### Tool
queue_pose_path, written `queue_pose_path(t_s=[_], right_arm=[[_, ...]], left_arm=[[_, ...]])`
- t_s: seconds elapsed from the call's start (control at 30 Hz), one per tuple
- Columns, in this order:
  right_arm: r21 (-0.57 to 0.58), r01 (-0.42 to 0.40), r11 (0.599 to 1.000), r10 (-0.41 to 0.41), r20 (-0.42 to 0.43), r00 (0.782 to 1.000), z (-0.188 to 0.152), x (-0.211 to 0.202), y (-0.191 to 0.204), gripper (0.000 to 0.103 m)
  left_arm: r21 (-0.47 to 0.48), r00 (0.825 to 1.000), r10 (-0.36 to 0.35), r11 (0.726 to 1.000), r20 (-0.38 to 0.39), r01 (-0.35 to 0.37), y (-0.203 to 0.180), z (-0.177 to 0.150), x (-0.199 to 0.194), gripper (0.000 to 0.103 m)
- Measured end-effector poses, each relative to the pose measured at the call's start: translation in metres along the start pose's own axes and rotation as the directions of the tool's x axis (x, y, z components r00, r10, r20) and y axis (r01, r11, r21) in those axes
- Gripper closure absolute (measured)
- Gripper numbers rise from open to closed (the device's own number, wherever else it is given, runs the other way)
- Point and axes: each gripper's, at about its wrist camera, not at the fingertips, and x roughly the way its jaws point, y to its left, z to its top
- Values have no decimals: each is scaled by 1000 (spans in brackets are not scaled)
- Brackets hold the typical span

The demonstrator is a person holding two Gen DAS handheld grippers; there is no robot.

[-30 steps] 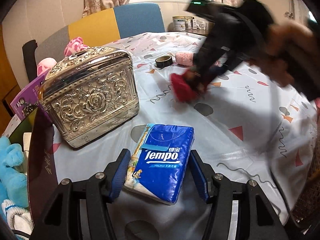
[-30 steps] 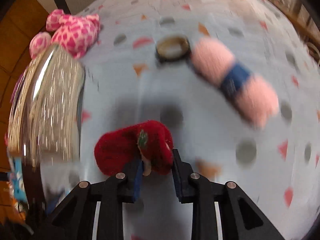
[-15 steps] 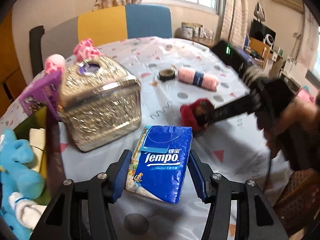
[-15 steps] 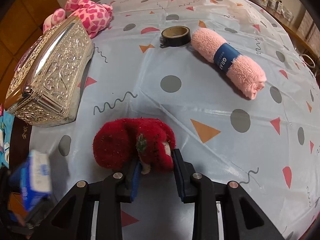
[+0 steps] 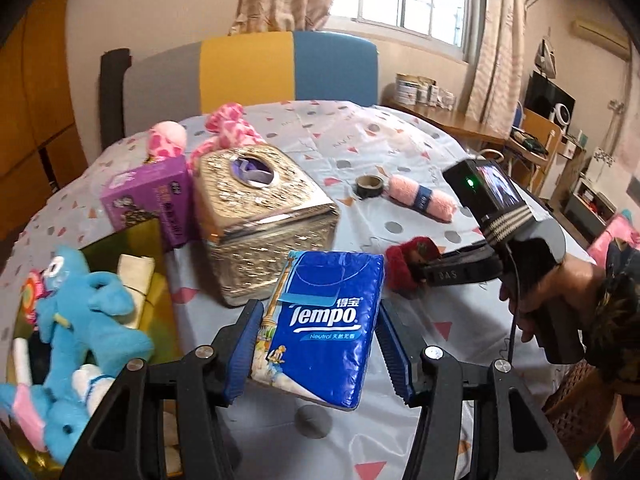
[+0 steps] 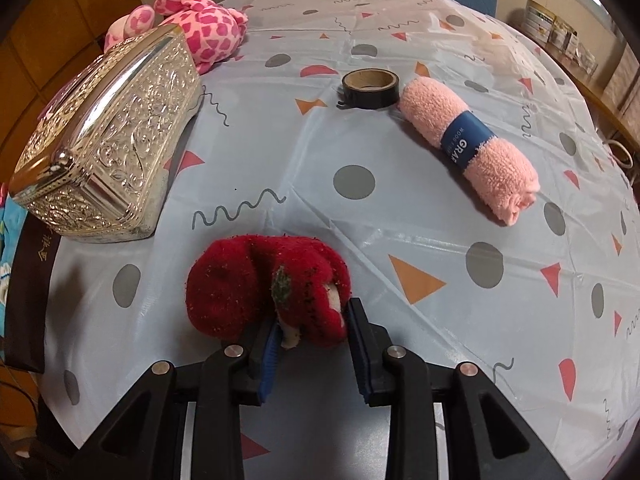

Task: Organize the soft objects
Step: 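Grasp the red reindeer slipper with the right tool while the left tool holds the tissue pack, then carry the Tempo tissue pack with the left tool into the gold tray and open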

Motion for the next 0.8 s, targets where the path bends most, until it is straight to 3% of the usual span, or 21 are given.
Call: queue_pose_path(t_s=[0.3,0.8], right_arm=[[-35,21,999,-21,10,1000,-5,-3,6,72],[-55,30,998,-30,11,999,-7,-6,9,72]], left_arm=[[-54,997,75,996,22,-73,28,-3,-18,46],[-156,993,114,981,-18,-115,70,-14,-18,45]])
